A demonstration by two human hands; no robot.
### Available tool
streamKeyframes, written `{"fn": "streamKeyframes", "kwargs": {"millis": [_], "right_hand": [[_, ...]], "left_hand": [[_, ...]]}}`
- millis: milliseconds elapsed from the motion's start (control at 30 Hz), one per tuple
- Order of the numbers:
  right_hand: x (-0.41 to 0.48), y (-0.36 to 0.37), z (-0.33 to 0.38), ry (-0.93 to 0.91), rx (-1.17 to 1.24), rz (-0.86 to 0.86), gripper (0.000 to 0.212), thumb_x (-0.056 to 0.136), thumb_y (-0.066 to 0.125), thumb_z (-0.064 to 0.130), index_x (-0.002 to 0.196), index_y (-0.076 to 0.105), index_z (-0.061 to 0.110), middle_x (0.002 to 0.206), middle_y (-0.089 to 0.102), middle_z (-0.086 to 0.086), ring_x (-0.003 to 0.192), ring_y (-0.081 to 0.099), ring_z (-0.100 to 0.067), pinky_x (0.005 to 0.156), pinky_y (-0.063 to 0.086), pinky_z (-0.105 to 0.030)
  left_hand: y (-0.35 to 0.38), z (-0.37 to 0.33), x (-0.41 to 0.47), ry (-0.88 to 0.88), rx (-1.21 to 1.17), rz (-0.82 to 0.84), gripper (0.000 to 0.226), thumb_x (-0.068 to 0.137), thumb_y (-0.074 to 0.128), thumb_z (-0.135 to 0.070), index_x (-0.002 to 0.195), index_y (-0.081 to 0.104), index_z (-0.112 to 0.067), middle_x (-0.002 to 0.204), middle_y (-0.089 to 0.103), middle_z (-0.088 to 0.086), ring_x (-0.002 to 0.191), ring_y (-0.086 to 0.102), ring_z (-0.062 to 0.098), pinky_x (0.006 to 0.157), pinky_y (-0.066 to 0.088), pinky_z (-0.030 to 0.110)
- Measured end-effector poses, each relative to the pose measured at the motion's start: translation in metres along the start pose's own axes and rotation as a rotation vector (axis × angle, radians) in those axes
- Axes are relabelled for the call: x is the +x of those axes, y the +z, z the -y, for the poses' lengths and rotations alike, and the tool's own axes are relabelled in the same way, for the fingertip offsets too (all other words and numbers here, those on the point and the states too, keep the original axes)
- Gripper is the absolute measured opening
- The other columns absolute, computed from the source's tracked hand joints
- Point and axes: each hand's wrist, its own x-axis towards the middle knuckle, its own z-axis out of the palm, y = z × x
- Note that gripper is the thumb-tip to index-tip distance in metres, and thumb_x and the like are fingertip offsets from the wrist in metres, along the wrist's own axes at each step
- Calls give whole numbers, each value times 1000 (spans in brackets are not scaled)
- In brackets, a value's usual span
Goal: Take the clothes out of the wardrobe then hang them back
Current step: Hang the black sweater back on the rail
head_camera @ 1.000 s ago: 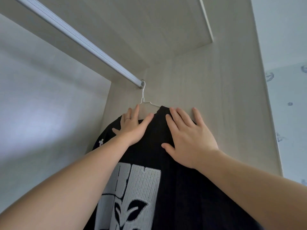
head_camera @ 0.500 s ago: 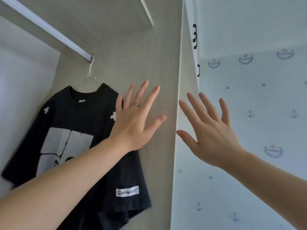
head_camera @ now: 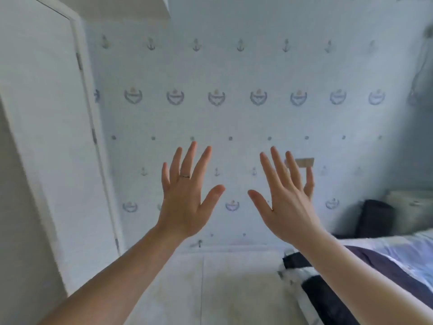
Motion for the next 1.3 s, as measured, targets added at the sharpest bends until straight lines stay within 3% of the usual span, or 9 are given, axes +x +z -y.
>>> {"fn": "streamKeyframes", "kwargs": {"millis": [133, 367, 467, 733, 900, 1033, 1300], "right_hand": [[-72, 24, -81, 211, -43, 122, 74, 95, 17, 66, 156, -7, 34, 163, -17, 10, 149, -20, -19, 117, -13, -56], [-174, 54, -187, 565, -84, 281, 72, 96, 30, 60, 156, -2, 34, 164, -9, 11, 149, -18, -16, 118, -13, -54], [-194, 70, -227, 676, -141, 324, 75, 93, 24, 64, 157, -1, 32, 165, -7, 9, 150, -17, -18, 118, -12, -53], [-195, 127, -332, 963, -221, 360, 72, 97, 31, 61, 156, -2, 37, 165, -7, 11, 150, -17, -17, 119, -10, -53], [-180, 151, -384, 1120, -276, 389, 71, 97, 28, 62, 155, -5, 38, 164, -11, 12, 150, -19, -17, 117, -15, -50], [-172, 167, -430, 1224, -300, 385, 71, 97, 26, 63, 156, -4, 37, 164, -9, 11, 150, -17, -18, 117, -14, -52], [-174, 179, -550, 1367, -295, 360, 70, 97, 26, 62, 156, -5, 38, 164, -10, 12, 150, -18, -16, 117, -14, -53]], "left_hand": [[102, -48, -25, -13, -106, 184, 72, 96, 17, -71, 159, 8, -37, 168, -5, -9, 154, -12, 18, 121, -2, 61], [251, -124, -67, 14, -321, 501, 73, 94, 16, -73, 158, 6, -42, 167, -8, -14, 153, -18, 14, 122, -8, 55], [310, -143, -69, 30, -358, 621, 75, 91, 13, -77, 157, 5, -43, 167, -7, -13, 153, -18, 14, 122, -10, 53], [465, -170, -22, 45, -476, 897, 84, 81, 11, -79, 157, 5, -43, 168, -4, -9, 153, -14, 15, 122, -8, 51], [539, -179, 20, 155, -471, 994, 84, 81, 9, -80, 157, 1, -46, 168, -6, -9, 152, -16, 13, 122, -6, 51], [601, -196, 49, 206, -458, 1064, 71, 96, 24, -70, 157, 0, -44, 168, -7, -8, 152, -17, 15, 122, -4, 52], [721, -277, 98, 309, -457, 1118, 69, 97, 26, -67, 157, 1, -43, 168, -5, -5, 153, -14, 16, 122, -4, 53]]}}
